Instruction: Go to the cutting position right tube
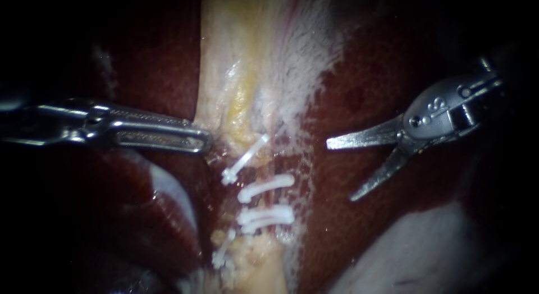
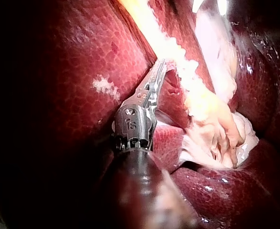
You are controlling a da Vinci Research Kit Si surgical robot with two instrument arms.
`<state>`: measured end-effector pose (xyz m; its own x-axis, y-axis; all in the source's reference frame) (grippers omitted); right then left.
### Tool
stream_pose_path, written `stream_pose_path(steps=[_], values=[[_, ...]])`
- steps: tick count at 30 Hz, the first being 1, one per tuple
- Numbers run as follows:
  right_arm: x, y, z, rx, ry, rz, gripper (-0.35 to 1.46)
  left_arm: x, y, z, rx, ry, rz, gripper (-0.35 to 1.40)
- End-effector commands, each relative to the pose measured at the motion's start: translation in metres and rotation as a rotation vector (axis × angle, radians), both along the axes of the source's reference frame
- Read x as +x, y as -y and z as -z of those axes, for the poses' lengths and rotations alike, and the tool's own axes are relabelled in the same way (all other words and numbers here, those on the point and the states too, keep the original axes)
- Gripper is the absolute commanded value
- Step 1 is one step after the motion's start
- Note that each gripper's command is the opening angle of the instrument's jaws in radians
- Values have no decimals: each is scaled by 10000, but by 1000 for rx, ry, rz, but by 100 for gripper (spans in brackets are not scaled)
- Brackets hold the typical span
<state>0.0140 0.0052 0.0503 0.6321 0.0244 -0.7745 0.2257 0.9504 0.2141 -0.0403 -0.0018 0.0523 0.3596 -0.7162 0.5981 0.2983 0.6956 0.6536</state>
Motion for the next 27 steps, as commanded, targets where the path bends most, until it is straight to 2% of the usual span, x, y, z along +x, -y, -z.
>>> stream_pose_path(steps=[1, 5, 11, 15, 17, 20, 23, 24, 27], values=[[0, 0, 0, 0, 0, 0, 144, 0, 0, 0, 0, 0, 0, -35], [0, 2, -5, -3, 0, 0, 144, 0, -3, 4, 2, 1, 0, -35], [0, 9, -19, 77, 26, -32, 140, 7, -14, 18, 13, 8, -4, -35], [1, 19, -36, 148, 48, -52, 135, 13, -23, 35, 22, 0, 7, -35], [3, 26, -45, 193, 61, -58, 130, 15, -26, 49, 19, 12, 15, -35], [8, 36, -59, 268, 80, -54, 114, 15, -27, 65, 6, 20, 16, -35], [13, 46, -69, 344, 98, -35, 83, 15, -27, 83, -2, 31, 19, -35], [16, 51, -73, 373, 104, -17, 80, 15, -27, 87, -1, 34, 22, -35], [24, 58, -81, 411, 124, -18, 70, 15, -26, 101, -10, 43, 22, -35]])
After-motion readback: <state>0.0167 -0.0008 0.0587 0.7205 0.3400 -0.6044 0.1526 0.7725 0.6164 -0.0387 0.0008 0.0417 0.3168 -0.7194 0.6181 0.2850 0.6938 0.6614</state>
